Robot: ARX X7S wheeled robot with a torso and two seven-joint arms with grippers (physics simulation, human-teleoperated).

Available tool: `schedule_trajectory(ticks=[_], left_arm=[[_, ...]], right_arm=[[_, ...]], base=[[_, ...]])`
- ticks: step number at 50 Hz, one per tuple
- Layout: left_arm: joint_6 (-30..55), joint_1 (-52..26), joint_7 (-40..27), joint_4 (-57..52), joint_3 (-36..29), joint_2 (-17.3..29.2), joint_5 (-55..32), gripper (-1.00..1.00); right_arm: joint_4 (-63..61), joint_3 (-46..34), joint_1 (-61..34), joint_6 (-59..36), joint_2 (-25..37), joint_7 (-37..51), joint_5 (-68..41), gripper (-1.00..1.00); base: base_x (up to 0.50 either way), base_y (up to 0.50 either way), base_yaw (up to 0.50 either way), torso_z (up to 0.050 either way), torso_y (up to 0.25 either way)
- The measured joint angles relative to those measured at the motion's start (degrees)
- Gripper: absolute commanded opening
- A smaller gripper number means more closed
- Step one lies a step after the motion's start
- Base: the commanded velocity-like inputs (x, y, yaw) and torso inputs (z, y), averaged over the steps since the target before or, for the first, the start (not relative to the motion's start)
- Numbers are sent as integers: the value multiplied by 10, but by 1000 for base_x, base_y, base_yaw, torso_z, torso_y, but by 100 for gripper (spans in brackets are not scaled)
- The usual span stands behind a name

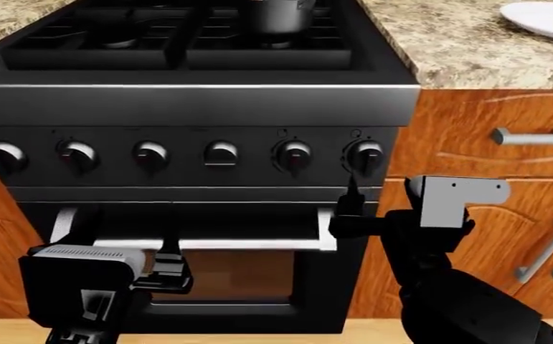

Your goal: Frozen meat rests on a plate on the counter. Retrieve the meat and place it in a pot on a burner. Then turn the burner on.

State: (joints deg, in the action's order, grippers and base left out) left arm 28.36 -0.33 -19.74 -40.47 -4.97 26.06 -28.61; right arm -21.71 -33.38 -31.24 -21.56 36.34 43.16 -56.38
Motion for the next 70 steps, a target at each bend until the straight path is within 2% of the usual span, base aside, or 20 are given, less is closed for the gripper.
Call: schedule_trajectory(ticks=[9, 41, 70], left_arm=[[-4, 1, 0, 3, 0, 0, -1, 100], [-68, 24, 37, 43, 18, -12, -29, 100], [-110, 33, 74, 97, 22, -19, -44, 100]], right_arm=[[4, -4, -3, -3, 0, 1, 8, 100], [13, -62, -48, -54, -19, 45, 107, 100], [106, -73, -63, -19, -65, 24, 148, 100]], base=[[0, 0, 0, -49, 0], [0, 0, 0, 0, 0], [0, 0, 0, 0, 0]])
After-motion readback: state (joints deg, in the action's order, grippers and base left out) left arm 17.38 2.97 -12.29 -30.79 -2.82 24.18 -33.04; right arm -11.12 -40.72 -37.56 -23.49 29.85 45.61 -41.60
